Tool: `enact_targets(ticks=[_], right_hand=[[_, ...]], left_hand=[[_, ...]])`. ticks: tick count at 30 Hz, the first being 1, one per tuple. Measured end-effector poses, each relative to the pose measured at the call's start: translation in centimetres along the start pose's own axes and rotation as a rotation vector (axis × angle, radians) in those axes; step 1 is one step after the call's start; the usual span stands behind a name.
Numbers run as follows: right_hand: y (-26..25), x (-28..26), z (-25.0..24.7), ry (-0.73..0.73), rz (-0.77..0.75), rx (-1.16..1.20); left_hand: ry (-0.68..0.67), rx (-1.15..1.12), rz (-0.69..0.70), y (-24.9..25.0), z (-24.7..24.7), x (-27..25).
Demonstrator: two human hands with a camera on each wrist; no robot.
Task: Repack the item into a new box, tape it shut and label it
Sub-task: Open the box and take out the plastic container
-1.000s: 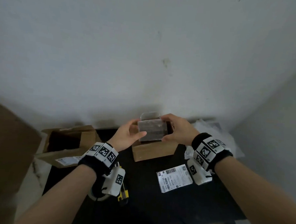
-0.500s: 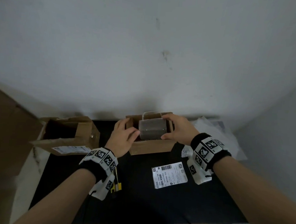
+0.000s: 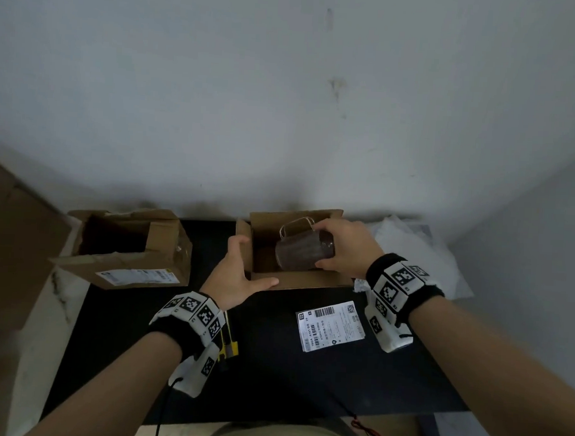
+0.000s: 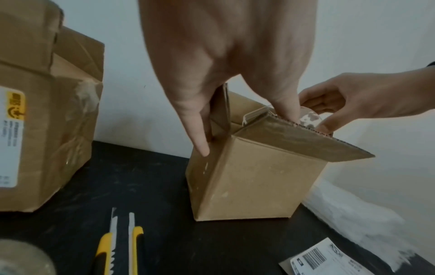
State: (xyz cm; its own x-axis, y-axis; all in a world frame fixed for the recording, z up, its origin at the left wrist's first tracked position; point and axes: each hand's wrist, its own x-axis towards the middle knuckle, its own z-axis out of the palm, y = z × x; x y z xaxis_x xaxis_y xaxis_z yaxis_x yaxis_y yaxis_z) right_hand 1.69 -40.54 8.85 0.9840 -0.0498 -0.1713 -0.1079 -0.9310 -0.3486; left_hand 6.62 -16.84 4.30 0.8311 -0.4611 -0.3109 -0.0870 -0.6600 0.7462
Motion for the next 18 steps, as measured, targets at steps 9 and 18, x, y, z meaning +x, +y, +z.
enact_targets(ticks=[9, 18], right_hand=[[-1.7, 0.2, 1.8, -0.045, -0.026, -0.25], [-2.2, 0.8, 2.0, -0.131, 0.049, -0.079]], left_hand=[[-0.008, 0.029, -0.009, 0.3, 0.2, -0.5], [0.033, 0.057, -0.007, 0.6, 0.4, -0.7]])
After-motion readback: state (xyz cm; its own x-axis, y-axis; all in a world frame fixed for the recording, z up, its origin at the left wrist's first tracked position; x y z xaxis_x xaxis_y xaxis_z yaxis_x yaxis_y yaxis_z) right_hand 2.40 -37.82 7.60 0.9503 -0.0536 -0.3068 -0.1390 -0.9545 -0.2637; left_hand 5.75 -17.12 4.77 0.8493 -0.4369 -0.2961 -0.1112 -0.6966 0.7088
